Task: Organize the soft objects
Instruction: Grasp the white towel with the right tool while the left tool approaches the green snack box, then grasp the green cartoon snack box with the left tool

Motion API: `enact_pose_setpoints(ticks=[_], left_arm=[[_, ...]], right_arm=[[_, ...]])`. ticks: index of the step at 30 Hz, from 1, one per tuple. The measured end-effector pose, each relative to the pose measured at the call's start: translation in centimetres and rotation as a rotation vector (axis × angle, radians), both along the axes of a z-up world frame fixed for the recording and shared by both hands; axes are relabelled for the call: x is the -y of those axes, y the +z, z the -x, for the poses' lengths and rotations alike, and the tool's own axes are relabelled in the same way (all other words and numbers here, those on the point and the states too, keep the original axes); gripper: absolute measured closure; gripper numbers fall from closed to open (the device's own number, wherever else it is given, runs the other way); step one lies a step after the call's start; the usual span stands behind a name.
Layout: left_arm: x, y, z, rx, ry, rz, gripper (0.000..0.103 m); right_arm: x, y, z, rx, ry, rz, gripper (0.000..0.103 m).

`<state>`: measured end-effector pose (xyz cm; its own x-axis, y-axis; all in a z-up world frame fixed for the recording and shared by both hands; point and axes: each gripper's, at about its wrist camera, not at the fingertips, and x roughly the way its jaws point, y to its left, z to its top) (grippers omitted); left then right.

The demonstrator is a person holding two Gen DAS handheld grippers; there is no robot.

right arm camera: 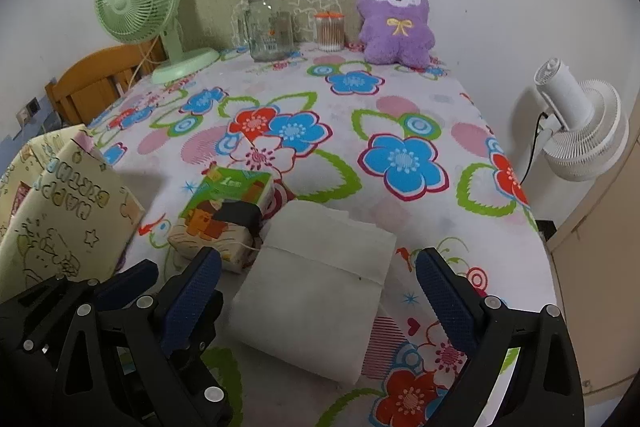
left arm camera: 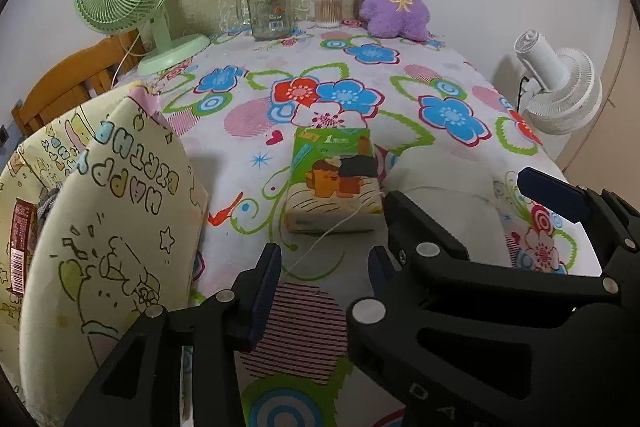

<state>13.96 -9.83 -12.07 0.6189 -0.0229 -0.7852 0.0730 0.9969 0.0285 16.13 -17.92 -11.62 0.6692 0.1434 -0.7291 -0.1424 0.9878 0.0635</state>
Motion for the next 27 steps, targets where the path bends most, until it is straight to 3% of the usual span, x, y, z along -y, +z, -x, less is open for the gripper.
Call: enact_pose_setpoints(ticks=[3, 10, 13, 18, 20, 27], left_arm=[[-0.1, -0.4, -0.2, -0.011, 0.005, -0.005, 0.056], [-0.1, -0.4, -0.3, -0.004, 0.005, -0.011, 0.056], [0.0, -0.4, -0.3, -0.002, 0.006, -0.014, 0.056], [0.5, -0.1, -0.1, 0.012, -0.008, -0.001, 0.052], [0.8, 0.3, -0.1, 0.032, -0.009, -0.007, 0.043], [1.6, 1.7, -0.6, 0.086, -0.012, -0.006, 0.035]], right_arm=[[0.0, -0.6, -0.4, -0.03, -0.004, 0.003, 0.016], [0.4, -1.6, -0.9, -0.079, 0.001, -0.04, 0.026], [0.5, -1.6, -0.8, -0.083, 0.001, -0.05, 0.036], [0.8, -1.0, -0.3, -0.052, -0.002, -0.053, 0.065], [1.1, -0.6, -0.2, -0.047, -0.004, -0.067, 0.07], [2.1, 0.7, -0.5, -0.009, -0.029, -0.085, 0.071]])
